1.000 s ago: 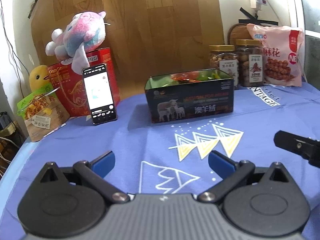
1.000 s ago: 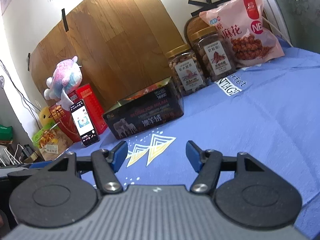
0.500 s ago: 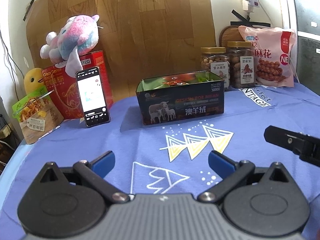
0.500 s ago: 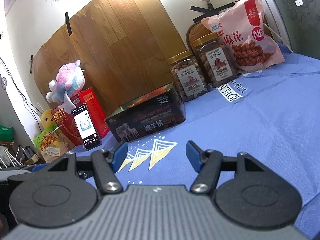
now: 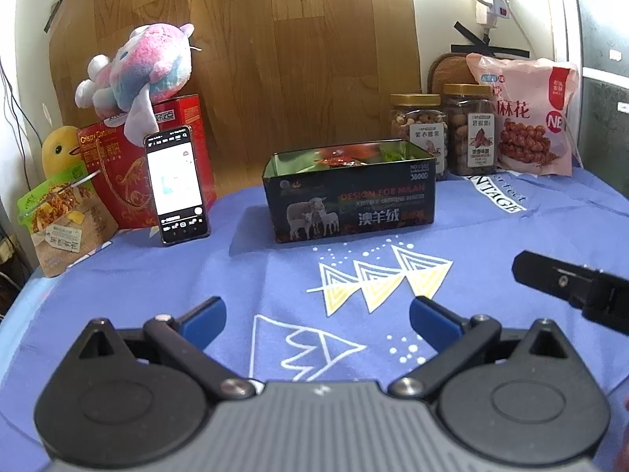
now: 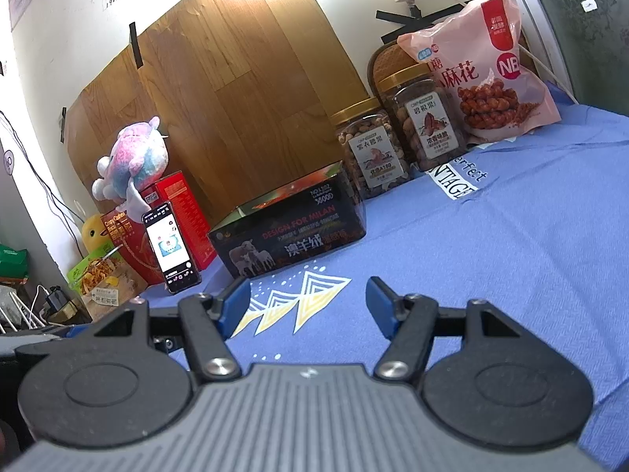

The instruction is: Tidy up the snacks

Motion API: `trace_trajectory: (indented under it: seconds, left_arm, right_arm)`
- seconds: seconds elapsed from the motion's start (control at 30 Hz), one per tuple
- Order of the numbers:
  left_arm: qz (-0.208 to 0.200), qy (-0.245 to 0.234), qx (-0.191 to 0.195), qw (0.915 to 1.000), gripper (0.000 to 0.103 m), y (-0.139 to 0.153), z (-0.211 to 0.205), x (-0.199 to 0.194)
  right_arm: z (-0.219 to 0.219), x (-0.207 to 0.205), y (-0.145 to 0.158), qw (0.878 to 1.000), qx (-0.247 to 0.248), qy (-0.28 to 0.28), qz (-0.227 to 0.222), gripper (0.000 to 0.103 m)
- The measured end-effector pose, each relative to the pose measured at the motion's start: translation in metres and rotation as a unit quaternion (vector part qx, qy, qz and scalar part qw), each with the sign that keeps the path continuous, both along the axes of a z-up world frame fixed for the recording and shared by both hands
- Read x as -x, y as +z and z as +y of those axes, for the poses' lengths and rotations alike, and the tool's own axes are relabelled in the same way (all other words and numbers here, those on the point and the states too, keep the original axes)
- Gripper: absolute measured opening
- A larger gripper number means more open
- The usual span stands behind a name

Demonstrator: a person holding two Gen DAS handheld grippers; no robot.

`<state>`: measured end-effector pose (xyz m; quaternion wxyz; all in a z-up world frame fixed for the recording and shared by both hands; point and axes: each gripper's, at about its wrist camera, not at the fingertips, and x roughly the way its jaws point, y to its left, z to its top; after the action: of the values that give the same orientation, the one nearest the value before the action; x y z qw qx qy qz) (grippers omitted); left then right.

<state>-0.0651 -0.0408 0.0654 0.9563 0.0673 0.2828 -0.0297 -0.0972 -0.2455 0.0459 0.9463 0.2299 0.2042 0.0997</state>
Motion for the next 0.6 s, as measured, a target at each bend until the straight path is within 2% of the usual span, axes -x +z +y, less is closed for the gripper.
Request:
trace_trajectory:
  seconds: [0.6]
  left_arm:
    - [0.017, 0.015, 0.006, 0.9997, 0.103, -0.0009, 0.0026, -0.0023]
  right_arm:
    - [0.0003, -0.0009, -0.0003, 1.000, 0.001, 0.005, 0.003, 0.068]
